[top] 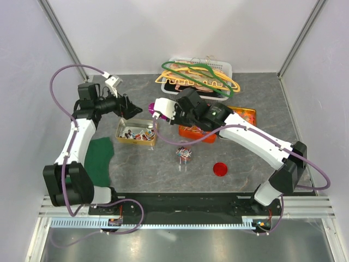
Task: Pack the candies
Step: Adjust the spatula.
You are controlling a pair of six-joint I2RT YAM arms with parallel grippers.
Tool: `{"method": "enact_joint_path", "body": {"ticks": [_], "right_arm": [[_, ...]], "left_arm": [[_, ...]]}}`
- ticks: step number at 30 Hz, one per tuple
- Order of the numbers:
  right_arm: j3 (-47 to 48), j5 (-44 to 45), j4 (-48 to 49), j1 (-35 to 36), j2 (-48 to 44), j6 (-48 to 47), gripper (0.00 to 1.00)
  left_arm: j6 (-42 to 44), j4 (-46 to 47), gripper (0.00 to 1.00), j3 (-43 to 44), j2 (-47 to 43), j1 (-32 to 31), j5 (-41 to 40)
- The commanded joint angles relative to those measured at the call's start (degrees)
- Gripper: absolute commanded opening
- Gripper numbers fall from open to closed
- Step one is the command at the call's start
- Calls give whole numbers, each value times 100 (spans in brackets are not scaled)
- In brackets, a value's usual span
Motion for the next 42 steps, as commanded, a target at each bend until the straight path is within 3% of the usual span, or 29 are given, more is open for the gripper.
{"method": "enact_joint_path", "body": {"ticks": [1, 12, 32, 35, 42], "right_arm": [[-244, 618, 942, 317, 52, 185, 0], [-578, 1198, 1523, 406, -9, 255, 0], [-640, 1305, 1480, 827, 78, 114, 0], [-631, 1375, 1471, 898, 122, 88, 0], [-499, 1752, 1690, 942, 228, 70, 0]], "left_arm": [[-463, -87, 92, 239, 377, -97, 1556], [-657, 107, 91, 178, 659, -159, 2796], [-798, 203, 79, 450, 1046, -326, 2735], [-763, 204, 72, 397, 1063, -396, 2717], [-684, 151, 43, 335, 1037, -458, 2612]]}}
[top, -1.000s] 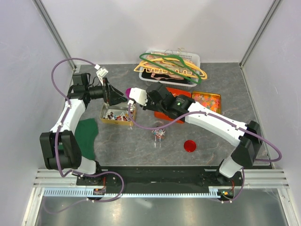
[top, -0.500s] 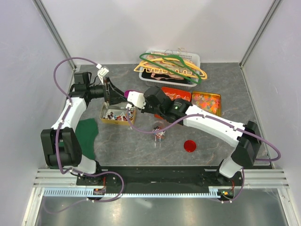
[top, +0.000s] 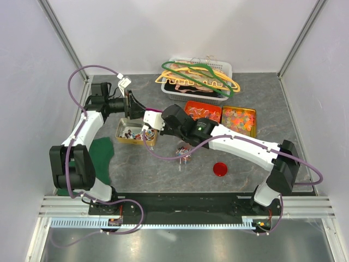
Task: Pack the candies
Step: Adjust the spatula.
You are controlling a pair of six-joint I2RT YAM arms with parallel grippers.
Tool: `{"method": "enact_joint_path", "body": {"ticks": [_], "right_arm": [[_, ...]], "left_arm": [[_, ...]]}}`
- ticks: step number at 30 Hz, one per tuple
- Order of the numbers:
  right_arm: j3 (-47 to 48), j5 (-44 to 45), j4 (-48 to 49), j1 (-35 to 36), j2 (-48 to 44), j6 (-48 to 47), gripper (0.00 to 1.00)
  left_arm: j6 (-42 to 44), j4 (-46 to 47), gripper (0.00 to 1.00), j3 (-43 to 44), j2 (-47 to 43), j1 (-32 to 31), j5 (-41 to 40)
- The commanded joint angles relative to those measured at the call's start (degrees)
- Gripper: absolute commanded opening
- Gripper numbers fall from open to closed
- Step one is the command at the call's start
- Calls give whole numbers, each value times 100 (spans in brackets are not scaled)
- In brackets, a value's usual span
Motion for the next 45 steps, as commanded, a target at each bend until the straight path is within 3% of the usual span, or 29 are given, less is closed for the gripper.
{"method": "enact_joint_path", "body": {"ticks": [1, 5, 9, 12, 15, 17, 19, 33, 45], "right_arm": [[336, 437, 313, 63, 77, -56, 0], [345, 604, 436, 98, 121, -118, 0], [353, 771, 559, 177, 165, -214, 0], [354, 929, 638, 212, 200, -285, 4], [248, 1052, 761, 239, 165, -364, 29], [90, 1070, 841, 239, 130, -461, 40], [-67, 1228, 954, 265, 95, -566, 44], [-736, 1695, 1693, 345, 7, -848, 41], [-420, 772, 938, 46, -99, -276, 43]], "left_arm": [[33, 57, 41, 71, -36, -23, -48], [113, -40, 26, 80, -10, -23, -136], [235, -233, 3, 150, 43, -233, -207], [280, -330, 2, 185, 96, -251, -251], [254, -391, 2, 229, 174, -251, -259], [210, -462, 2, 299, 262, -251, -198], [104, -497, 2, 396, 412, -251, -93], [-90, -602, 2, 555, 544, -242, 531], [16, -638, 2, 519, 298, -119, 707]]}}
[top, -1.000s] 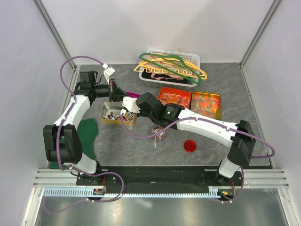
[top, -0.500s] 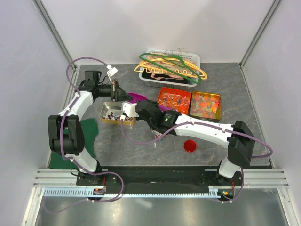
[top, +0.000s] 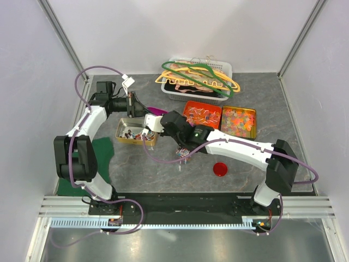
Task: Pack the candies
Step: Adjust the spatula.
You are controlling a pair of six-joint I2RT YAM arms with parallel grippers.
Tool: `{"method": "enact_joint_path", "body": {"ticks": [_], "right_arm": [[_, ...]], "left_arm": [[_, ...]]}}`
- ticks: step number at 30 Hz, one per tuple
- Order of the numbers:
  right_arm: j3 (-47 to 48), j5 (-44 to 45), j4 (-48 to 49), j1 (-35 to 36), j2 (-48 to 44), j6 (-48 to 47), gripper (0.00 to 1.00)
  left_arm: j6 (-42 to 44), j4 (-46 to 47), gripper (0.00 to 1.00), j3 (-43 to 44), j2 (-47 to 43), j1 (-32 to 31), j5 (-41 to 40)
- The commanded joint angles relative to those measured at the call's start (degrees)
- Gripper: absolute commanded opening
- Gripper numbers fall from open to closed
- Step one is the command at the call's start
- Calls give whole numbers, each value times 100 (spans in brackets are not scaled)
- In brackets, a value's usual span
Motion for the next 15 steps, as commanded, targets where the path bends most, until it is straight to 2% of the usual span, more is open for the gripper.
{"method": "enact_joint_path", "body": {"ticks": [1, 15], "right_arm": [[249, -328, -223, -120, -186, 253, 43], [767, -556, -355, -112, -63, 428, 43]], "left_arm": [[34, -83, 2, 143, -358, 10, 539], [69, -83, 2, 82, -182, 10, 557]]}}
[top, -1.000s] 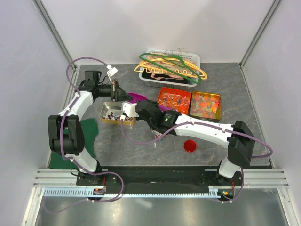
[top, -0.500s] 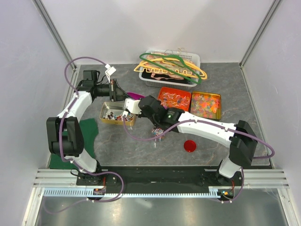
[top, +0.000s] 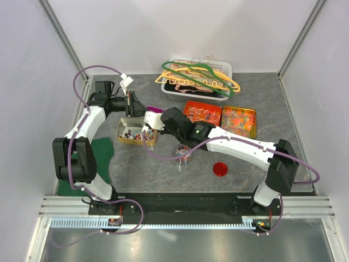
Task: Pack the candies
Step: Adjust the spatula.
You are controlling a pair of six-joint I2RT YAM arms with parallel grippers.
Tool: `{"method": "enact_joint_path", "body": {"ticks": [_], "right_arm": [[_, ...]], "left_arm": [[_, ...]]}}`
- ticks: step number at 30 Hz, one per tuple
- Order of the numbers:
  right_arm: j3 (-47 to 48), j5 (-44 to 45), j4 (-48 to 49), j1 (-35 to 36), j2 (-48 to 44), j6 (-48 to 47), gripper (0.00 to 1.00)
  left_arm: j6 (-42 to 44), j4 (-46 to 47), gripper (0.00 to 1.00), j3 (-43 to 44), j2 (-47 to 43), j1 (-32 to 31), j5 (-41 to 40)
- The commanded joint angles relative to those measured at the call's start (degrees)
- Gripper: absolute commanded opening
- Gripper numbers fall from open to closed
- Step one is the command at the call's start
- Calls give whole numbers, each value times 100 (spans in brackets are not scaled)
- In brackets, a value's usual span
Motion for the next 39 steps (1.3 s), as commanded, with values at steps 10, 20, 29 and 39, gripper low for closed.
{"method": "enact_joint_path", "body": {"ticks": [10, 20, 29, 39], "right_arm": [[775, -834, -341, -14, -72, 484, 45], [943, -1116, -570, -75, -151, 616, 46], [819, -1362, -492, -277, -204, 695, 14], [1048, -1731, -553, -409, -204, 924, 4]], "left_arm": [[156, -67, 2, -6, 74, -12, 154], [183, -76, 2, -6, 118, -12, 101], [200, -76, 2, -24, 109, -12, 189], [200, -59, 2, -32, 153, -21, 242]]}}
